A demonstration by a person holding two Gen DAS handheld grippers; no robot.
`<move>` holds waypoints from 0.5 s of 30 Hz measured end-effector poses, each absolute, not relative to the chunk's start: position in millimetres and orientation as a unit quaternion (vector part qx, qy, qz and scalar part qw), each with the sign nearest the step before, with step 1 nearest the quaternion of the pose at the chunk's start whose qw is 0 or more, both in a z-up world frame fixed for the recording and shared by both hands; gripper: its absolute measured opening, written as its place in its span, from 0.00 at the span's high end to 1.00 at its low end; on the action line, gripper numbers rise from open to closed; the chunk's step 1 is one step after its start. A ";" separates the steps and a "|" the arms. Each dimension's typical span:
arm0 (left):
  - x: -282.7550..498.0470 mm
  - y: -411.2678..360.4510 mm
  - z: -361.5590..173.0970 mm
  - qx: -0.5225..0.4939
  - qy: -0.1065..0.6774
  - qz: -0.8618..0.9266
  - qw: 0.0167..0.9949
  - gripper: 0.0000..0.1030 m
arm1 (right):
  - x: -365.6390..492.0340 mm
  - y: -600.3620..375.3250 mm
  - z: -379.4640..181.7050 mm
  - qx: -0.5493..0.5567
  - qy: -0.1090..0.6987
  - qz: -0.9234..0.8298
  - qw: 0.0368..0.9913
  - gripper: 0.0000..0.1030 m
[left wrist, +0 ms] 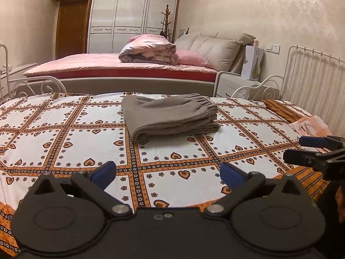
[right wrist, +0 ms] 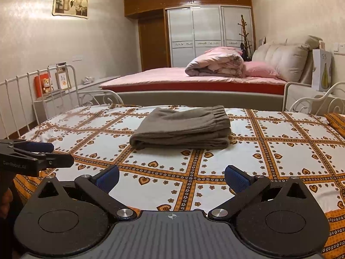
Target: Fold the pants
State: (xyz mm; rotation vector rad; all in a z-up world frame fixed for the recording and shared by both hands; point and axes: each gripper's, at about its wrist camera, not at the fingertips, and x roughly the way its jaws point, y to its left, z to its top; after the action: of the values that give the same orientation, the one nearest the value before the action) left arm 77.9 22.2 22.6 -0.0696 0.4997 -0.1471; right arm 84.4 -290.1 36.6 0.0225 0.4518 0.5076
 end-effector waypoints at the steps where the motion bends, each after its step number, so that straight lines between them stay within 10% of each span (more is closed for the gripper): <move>1: 77.8 21.8 23.0 -0.034 0.247 -0.073 0.966 0.06 | 84.4 -290.0 36.5 0.011 0.221 0.249 0.943 0.00; 15: 77.3 18.8 23.8 -0.031 0.247 -0.076 0.966 0.06 | 84.6 -289.8 37.3 0.010 0.221 0.249 0.943 0.00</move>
State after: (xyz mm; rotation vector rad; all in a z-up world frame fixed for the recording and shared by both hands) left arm 77.3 18.8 23.8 -0.0635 0.4990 -0.1538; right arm 84.6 -289.8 37.3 0.0199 0.4509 0.5081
